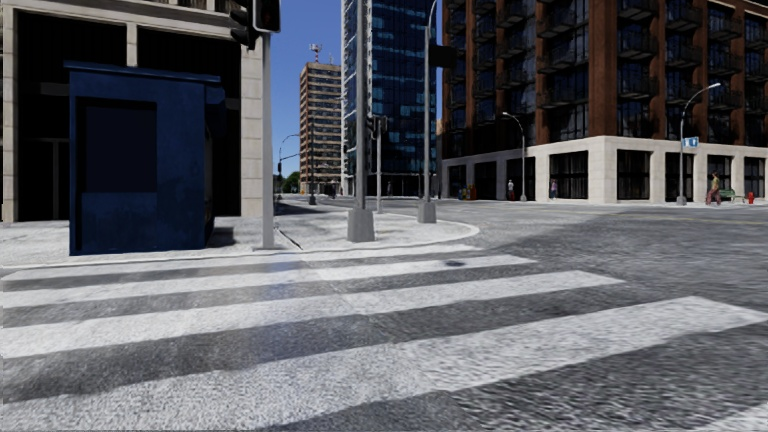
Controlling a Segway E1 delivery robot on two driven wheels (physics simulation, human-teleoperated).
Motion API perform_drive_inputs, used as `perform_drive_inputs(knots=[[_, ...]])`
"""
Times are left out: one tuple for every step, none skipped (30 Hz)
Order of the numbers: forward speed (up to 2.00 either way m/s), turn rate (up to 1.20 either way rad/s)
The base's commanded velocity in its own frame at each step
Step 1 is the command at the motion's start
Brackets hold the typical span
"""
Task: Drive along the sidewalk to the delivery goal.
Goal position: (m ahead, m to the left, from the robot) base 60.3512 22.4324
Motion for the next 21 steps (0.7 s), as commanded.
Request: perform_drive_inputs(knots=[[2.00,0.00],[2.00,0.00],[2.00,0.00],[2.00,0.00],[2.00,0.00],[2.00,0.00],[2.00,0.00],[2.00,0.00],[2.00,0.00],[2.00,0.00],[2.00,0.00],[1.98,0.04],[1.98,0.04],[1.93,0.26],[1.85,0.37],[1.80,0.39],[1.80,0.39],[1.74,0.40],[1.72,0.40],[1.71,0.40],[1.71,0.40]])
